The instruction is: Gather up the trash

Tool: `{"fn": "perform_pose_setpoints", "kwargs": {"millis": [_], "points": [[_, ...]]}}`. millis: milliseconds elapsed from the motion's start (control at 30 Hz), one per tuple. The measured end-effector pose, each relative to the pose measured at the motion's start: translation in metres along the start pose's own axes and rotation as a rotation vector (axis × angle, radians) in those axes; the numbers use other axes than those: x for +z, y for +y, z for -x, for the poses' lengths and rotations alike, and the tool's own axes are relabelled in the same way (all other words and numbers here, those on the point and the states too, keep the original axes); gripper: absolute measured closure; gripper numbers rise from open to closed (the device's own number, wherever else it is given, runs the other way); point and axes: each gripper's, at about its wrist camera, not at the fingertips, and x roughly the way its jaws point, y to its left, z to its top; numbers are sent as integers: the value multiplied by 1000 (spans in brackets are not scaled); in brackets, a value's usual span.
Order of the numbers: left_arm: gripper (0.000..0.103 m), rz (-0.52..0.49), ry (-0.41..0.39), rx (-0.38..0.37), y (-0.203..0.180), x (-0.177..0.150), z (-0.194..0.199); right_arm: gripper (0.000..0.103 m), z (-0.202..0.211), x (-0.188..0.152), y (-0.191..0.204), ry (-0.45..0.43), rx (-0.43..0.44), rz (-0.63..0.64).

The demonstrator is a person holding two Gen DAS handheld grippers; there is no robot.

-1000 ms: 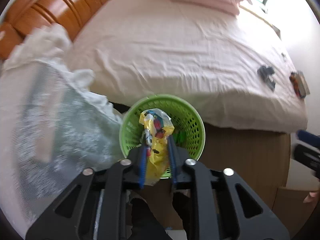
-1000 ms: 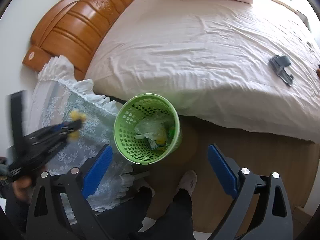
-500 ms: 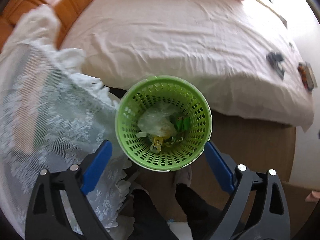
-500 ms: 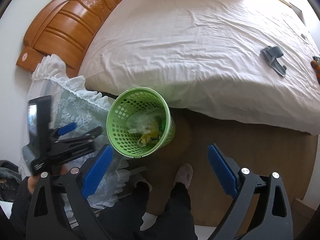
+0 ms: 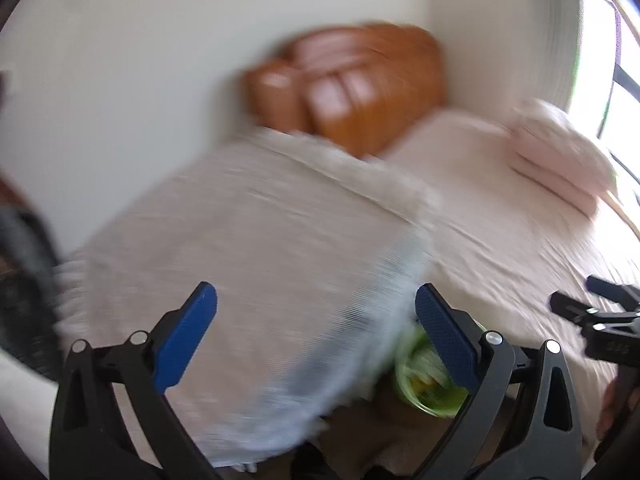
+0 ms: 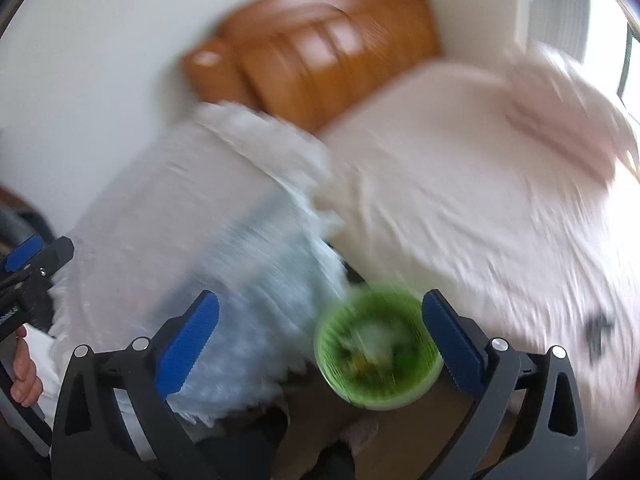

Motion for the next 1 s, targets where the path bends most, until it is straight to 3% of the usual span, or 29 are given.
{"fn": "perform_pose_setpoints", "kwargs": {"millis": [133,300,533,1000], "points": [[8,119,-35,155,66,11,22,2,13,43,56,-78,90,76],[8,219,-63,244,116,3,34,2,24,67,108,-125,169,141],[8,287,-65,257,151,3,37,2,24,67,149,-117,180,214],[8,230,-38,176,129,12,18,2,15,53,146,-73,117,205]]}}
